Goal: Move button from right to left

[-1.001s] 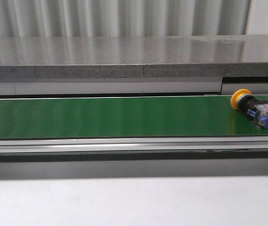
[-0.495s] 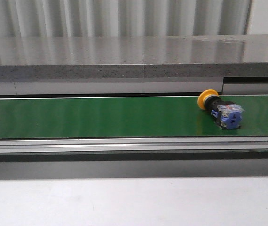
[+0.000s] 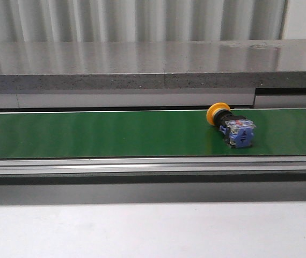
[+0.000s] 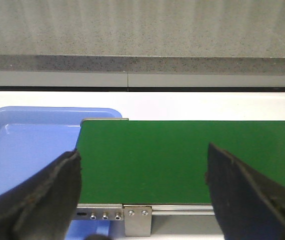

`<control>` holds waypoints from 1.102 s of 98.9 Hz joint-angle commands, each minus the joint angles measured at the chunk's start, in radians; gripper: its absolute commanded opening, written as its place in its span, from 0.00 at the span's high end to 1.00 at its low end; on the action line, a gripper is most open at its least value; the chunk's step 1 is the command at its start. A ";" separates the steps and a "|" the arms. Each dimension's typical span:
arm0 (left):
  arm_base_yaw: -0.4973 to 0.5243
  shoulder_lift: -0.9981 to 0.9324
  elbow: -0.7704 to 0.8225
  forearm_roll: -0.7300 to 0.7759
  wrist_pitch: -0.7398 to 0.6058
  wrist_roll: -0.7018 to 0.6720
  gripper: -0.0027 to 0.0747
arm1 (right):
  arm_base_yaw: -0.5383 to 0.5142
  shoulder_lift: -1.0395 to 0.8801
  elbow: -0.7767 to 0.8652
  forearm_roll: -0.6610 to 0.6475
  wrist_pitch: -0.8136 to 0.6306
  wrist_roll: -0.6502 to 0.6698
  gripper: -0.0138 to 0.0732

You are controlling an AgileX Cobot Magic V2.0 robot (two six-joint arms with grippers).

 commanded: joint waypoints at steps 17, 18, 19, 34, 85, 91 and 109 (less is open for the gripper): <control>0.001 0.186 -0.190 -0.007 0.101 0.010 0.32 | 0.000 0.012 -0.023 0.006 -0.071 -0.006 0.92; 0.001 0.198 -0.196 -0.007 0.107 0.010 0.32 | 0.000 0.012 -0.023 0.006 -0.071 -0.006 0.92; 0.001 0.204 -0.207 -0.007 0.119 0.010 0.32 | 0.000 0.012 -0.023 0.006 -0.071 -0.006 0.92; 0.001 0.325 -0.319 -0.036 0.215 0.010 0.31 | 0.000 0.012 -0.023 0.006 -0.071 -0.006 0.92; -0.229 0.724 -0.608 -0.106 0.337 -0.030 0.31 | 0.000 0.012 -0.023 0.006 -0.071 -0.006 0.92; -0.270 0.776 -0.645 -0.106 0.344 -0.064 0.31 | 0.000 0.012 -0.023 0.006 -0.071 -0.006 0.92; -0.397 0.912 -0.747 -0.106 0.344 -0.138 0.31 | 0.000 0.012 -0.023 0.006 -0.071 -0.006 0.92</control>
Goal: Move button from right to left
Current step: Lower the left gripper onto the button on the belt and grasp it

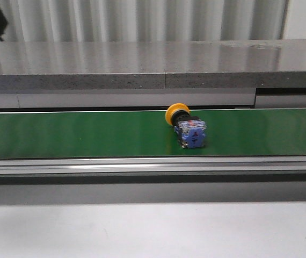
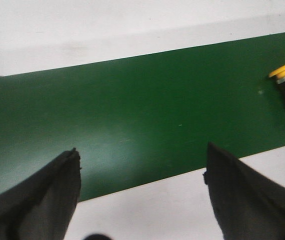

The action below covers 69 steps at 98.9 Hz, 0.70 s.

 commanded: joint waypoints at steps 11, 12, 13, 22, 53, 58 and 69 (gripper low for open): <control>-0.127 0.108 -0.136 -0.019 -0.043 -0.094 0.31 | 0.000 0.012 -0.023 0.006 -0.073 -0.006 0.92; -0.135 0.119 -0.143 -0.019 -0.043 -0.097 0.31 | 0.000 0.012 -0.023 0.006 -0.073 -0.006 0.92; -0.139 0.124 -0.147 -0.022 -0.041 -0.099 0.31 | 0.000 0.012 -0.023 0.006 -0.073 -0.006 0.92; -0.184 0.193 -0.198 -0.070 -0.037 -0.099 0.31 | 0.000 0.012 -0.023 0.006 -0.073 -0.006 0.92; -0.253 0.400 -0.322 -0.198 -0.027 -0.099 0.32 | 0.000 0.012 -0.023 0.006 -0.073 -0.006 0.92; -0.253 0.427 -0.334 -0.216 -0.025 -0.099 0.32 | 0.000 0.012 -0.023 0.006 -0.073 -0.006 0.92; -0.253 0.480 -0.354 -0.233 -0.002 -0.099 0.32 | 0.000 0.012 -0.023 0.006 -0.073 -0.006 0.92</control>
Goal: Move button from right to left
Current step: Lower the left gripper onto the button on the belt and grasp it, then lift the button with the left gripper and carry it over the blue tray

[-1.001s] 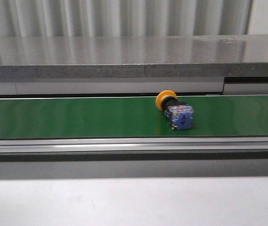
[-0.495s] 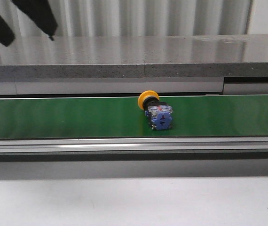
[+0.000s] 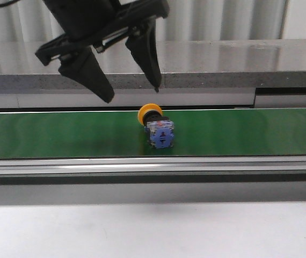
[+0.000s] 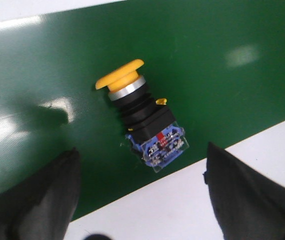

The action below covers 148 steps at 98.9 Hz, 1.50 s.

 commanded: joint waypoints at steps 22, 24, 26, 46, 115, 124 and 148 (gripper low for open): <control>-0.006 0.044 -0.063 -0.072 -0.013 -0.008 0.32 | 0.000 0.012 -0.023 0.005 -0.073 -0.006 0.92; -0.006 0.049 -0.064 -0.078 -0.012 -0.008 0.32 | 0.000 0.012 -0.023 0.005 -0.073 -0.006 0.92; -0.006 0.055 -0.066 -0.080 -0.012 -0.008 0.32 | 0.000 0.012 -0.023 0.005 -0.073 -0.006 0.92; -0.006 0.094 -0.066 -0.081 -0.009 -0.008 0.32 | 0.000 0.012 -0.023 0.005 -0.073 -0.006 0.92; 0.001 0.045 -0.067 -0.027 0.022 -0.016 0.90 | 0.000 0.012 -0.023 0.005 -0.073 -0.006 0.92; 0.020 0.010 -0.067 -0.001 0.045 -0.016 0.90 | 0.000 0.012 -0.023 0.005 -0.073 -0.006 0.92; 0.146 -0.091 -0.067 0.100 0.108 -0.011 0.90 | 0.000 0.012 -0.023 0.005 -0.073 -0.006 0.92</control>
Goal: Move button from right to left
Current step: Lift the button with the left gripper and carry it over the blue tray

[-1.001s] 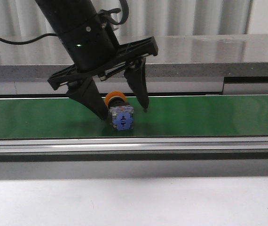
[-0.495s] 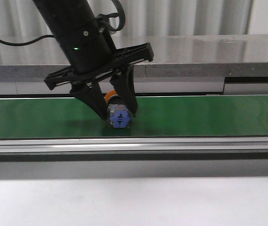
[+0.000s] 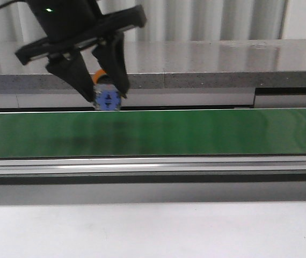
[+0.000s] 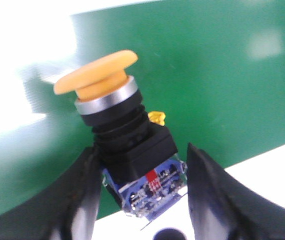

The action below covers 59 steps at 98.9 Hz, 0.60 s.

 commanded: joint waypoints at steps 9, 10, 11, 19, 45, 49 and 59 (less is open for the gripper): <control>0.112 -0.111 -0.025 0.106 0.047 0.014 0.90 | 0.000 0.012 -0.023 0.005 -0.073 -0.006 0.92; 0.124 -0.113 -0.025 0.111 0.057 0.017 0.90 | 0.000 0.012 -0.023 0.005 -0.073 -0.006 0.92; 0.129 -0.116 -0.025 0.124 0.063 0.017 0.90 | 0.000 0.012 -0.023 0.005 -0.073 -0.006 0.92; 0.201 -0.127 -0.025 0.182 0.125 0.041 0.90 | 0.000 0.012 -0.023 0.005 -0.073 -0.006 0.92; 0.464 -0.136 -0.025 0.228 0.184 0.112 0.90 | 0.000 0.012 -0.023 0.005 -0.073 -0.006 0.92; 0.501 -0.134 -0.025 0.230 0.186 0.122 0.90 | 0.000 0.012 -0.023 0.005 -0.073 -0.006 0.92; 0.600 -0.127 -0.025 0.226 0.190 0.163 0.90 | 0.000 0.012 -0.023 0.005 -0.073 -0.006 0.92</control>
